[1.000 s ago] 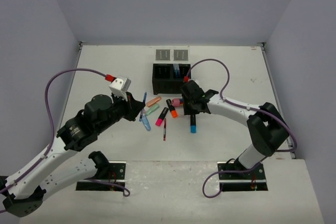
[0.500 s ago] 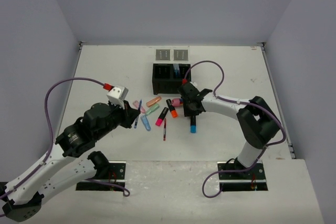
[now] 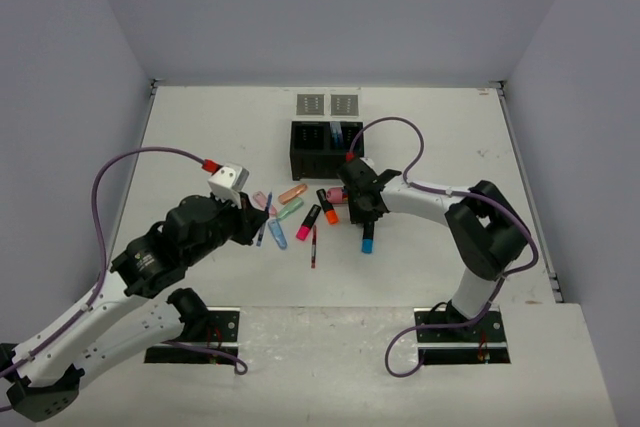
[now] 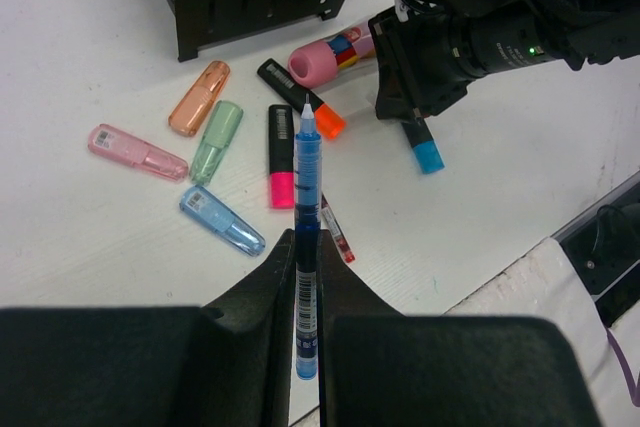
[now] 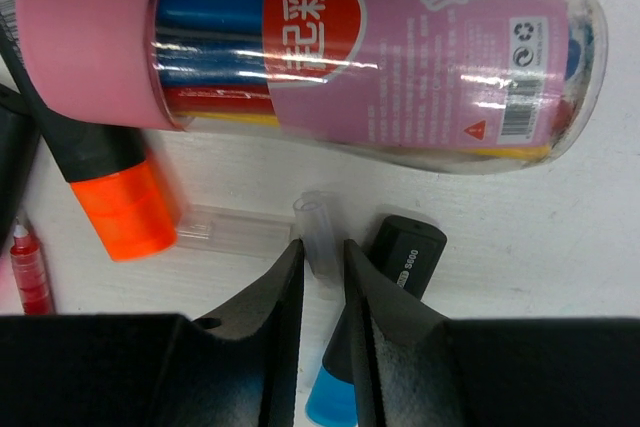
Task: Sort the stationery into containers
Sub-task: Pick up the pen cap from the center of the board.
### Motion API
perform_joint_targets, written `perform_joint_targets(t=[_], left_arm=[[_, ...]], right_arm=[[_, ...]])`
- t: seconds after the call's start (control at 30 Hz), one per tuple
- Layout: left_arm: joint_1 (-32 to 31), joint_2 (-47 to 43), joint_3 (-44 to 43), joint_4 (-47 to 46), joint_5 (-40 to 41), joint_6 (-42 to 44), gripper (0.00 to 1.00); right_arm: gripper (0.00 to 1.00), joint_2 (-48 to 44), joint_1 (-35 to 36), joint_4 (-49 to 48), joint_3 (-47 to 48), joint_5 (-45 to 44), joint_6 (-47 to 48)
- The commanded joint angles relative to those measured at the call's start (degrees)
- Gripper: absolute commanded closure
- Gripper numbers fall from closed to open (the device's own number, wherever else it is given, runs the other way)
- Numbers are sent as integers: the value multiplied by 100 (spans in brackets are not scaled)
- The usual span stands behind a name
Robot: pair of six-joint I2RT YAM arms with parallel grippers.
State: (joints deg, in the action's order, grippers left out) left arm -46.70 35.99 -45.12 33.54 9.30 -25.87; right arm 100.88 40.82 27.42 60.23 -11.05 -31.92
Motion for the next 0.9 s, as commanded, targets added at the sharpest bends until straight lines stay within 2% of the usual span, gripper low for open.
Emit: perform_joint_targets(t=[0.0, 0.13, 0.27, 0.5, 0.63, 0.73, 0.8, 0.83, 0.87], left_arm=[[-7, -65, 30, -251, -121, 170, 100], [-6, -62, 42, -251, -130, 173, 100], [-6, -74, 48, -259, -147, 170, 100], [-6, 40, 21, -269, -204, 144, 100], [-6, 102, 67, -461, -361, -101, 100], [-6, 110, 277, -972, -631, -375, 100], [-15, 68, 464, -1458, -955, -478, 100], [-6, 25, 695, -1756, -1507, -514, 100], [-10, -54, 850, -2323, -1733, -639, 100]], right_arm=[[76, 89, -4, 1, 173, -109, -16], [77, 107, -4, 3, 182, -123, -16], [88, 70, -4, 27, 182, -149, 0], [97, -434, 1, 123, 212, -292, 37], [100, -1252, 5, 75, 87, -179, 23], [100, -2306, 5, -196, -179, 0, -62], [100, -2942, 14, -551, -366, 202, -137], [100, -3277, 14, -1179, -689, 609, -206], [100, -3819, 10, -1685, -951, 790, -383]])
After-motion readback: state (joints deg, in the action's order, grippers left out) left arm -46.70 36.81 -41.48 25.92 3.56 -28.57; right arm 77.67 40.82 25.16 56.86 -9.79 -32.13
